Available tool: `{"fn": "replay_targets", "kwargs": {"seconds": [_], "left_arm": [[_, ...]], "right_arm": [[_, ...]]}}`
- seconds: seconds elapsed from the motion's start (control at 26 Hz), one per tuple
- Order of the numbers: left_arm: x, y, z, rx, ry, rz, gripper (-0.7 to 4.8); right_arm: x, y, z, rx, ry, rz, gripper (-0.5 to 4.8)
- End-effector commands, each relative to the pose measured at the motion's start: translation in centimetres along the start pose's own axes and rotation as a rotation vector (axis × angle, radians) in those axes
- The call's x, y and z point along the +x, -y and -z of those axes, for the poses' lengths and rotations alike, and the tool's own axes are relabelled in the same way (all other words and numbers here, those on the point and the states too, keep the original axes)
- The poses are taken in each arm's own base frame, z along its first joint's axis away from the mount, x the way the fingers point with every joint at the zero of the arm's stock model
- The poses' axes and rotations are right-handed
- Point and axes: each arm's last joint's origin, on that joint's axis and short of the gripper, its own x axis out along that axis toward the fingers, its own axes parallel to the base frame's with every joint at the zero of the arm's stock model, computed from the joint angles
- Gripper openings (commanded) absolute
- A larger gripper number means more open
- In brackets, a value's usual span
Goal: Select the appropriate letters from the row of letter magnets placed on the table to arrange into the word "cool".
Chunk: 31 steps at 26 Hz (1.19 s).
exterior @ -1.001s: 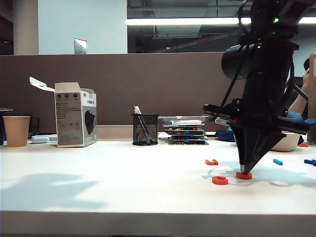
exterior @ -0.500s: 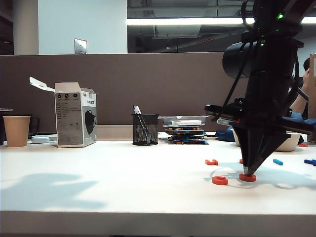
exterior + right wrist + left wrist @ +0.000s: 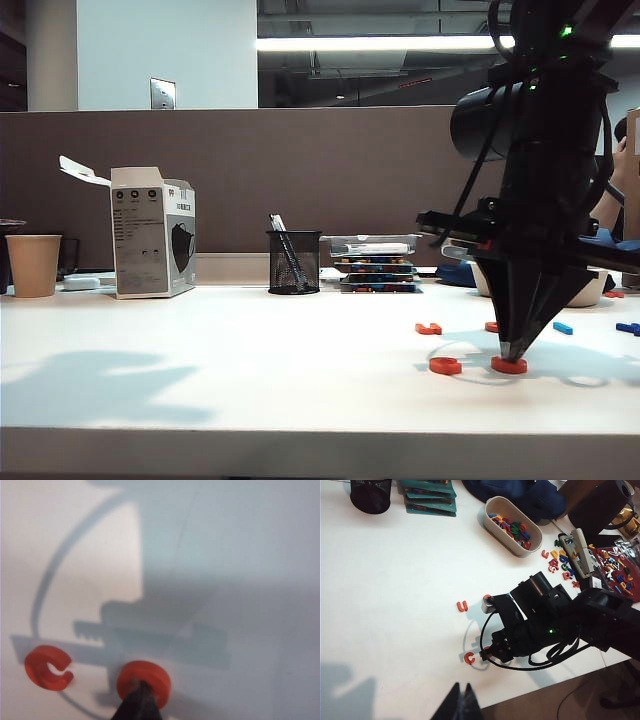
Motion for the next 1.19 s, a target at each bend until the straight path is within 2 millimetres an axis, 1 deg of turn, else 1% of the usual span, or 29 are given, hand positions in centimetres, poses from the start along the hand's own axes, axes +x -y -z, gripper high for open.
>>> {"fn": "replay_targets", "kwargs": {"seconds": [0.04,0.5,0.73,0.92,1.19], "left_arm": [[-0.2,0.0,-0.1,-0.004,0.01,0.004,-0.03],[-0.2,0.0,-0.1,-0.005,0.01,0.005,-0.03],[-0.2,0.0,-0.1,-0.004,0.01,0.005,-0.03],[-0.2,0.0,-0.1,-0.004,0.01,0.005,-0.04],[-0.2,0.0,-0.1,-0.004,0.01,0.005,-0.03]], "right_arm": [[1.2,0.4,1.0,0.02,-0.1,0.048,-0.06],[-0.2,0.3,1.2,0.013,-0.056,0.034,-0.06],[-0.2,0.2,1.1,0.01,-0.041,0.031,-0.06],[-0.2,0.0,0.4,-0.001,0.027,0.009,-0.06],[-0.2,0.0,0.3,-0.002,0.033,0.007,-0.06]]}}
